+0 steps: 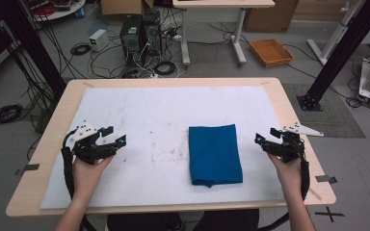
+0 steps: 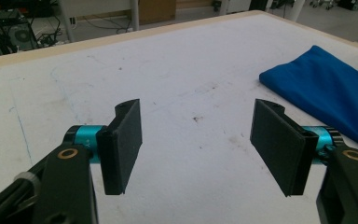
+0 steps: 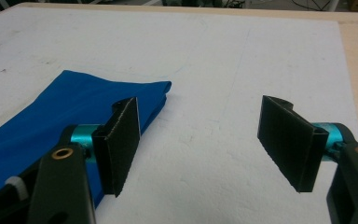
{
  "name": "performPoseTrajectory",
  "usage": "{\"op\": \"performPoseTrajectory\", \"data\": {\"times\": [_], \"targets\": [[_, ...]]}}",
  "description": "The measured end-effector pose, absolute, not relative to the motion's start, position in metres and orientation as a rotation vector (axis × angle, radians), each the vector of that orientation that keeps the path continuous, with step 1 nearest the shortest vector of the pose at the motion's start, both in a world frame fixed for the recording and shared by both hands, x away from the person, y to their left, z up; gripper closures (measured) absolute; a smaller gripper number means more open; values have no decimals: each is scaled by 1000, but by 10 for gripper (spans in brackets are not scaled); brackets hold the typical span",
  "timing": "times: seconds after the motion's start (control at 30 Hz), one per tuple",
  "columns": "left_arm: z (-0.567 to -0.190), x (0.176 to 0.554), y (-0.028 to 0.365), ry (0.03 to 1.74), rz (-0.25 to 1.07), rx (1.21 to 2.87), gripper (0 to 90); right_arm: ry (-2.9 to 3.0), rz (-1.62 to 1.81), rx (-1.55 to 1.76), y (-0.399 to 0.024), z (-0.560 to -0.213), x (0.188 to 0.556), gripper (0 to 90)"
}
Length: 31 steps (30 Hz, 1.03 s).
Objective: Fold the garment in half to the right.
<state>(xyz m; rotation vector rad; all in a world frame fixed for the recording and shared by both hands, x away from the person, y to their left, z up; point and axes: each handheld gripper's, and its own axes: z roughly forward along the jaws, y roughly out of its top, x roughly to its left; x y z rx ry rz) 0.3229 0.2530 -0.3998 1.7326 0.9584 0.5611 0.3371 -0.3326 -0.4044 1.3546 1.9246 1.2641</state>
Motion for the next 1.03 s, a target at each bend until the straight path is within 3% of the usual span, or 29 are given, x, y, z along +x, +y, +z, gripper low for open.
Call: {"op": "performPoseTrajectory", "data": {"times": [1.03], "targets": [[-406, 324, 247, 966, 559, 1775, 329, 1975, 1228, 1347, -328, -411, 344, 282]]}}
